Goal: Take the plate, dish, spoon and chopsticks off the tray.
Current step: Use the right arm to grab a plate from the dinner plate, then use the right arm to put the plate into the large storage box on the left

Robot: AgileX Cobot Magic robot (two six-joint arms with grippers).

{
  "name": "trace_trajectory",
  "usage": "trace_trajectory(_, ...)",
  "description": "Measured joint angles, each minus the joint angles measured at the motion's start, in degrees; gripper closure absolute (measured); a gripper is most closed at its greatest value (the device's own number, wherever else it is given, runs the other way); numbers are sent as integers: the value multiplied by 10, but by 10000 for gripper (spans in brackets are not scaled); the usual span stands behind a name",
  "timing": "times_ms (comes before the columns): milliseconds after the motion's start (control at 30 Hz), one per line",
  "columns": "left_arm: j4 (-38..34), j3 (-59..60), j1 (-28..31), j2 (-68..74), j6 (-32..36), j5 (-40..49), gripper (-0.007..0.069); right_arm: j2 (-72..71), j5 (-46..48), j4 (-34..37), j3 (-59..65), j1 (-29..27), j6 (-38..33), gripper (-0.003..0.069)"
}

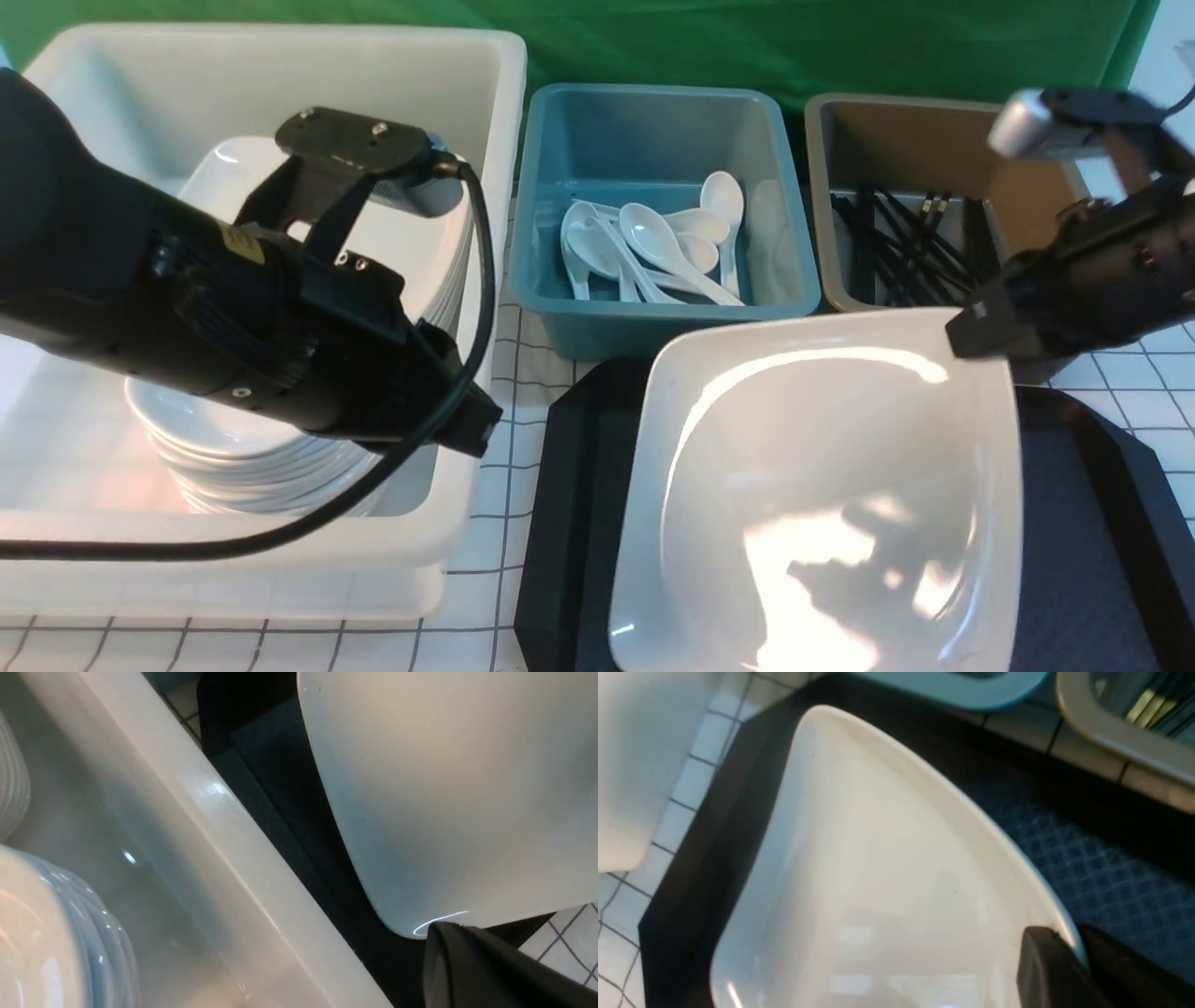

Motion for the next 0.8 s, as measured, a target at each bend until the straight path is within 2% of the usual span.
trace_trajectory(167,9,-14,19,-11,-25,8,627,-53,19,-11,-8,0,4,614)
trace_trajectory(267,14,-41,66,-38,-35,16,627,-72,35,-4,-48,0,4,614)
trace_trajectory(300,14,-43,66,-38,-35,16,627,-72,36,-4,-52,0,4,614)
trace_trajectory(333,15,-55,103,-55,-35,19,627,-72,37,11,-83,0,4,614)
trace_trajectory(467,16,-72,167,-77,-36,28,627,-64,37,40,-140,0,4,614)
trace_trajectory(567,16,-77,242,-92,-37,42,627,-30,33,73,-218,9,4,614)
trace_trajectory(800,-32,-78,361,-94,-34,59,627,106,-18,107,-379,92,7,614)
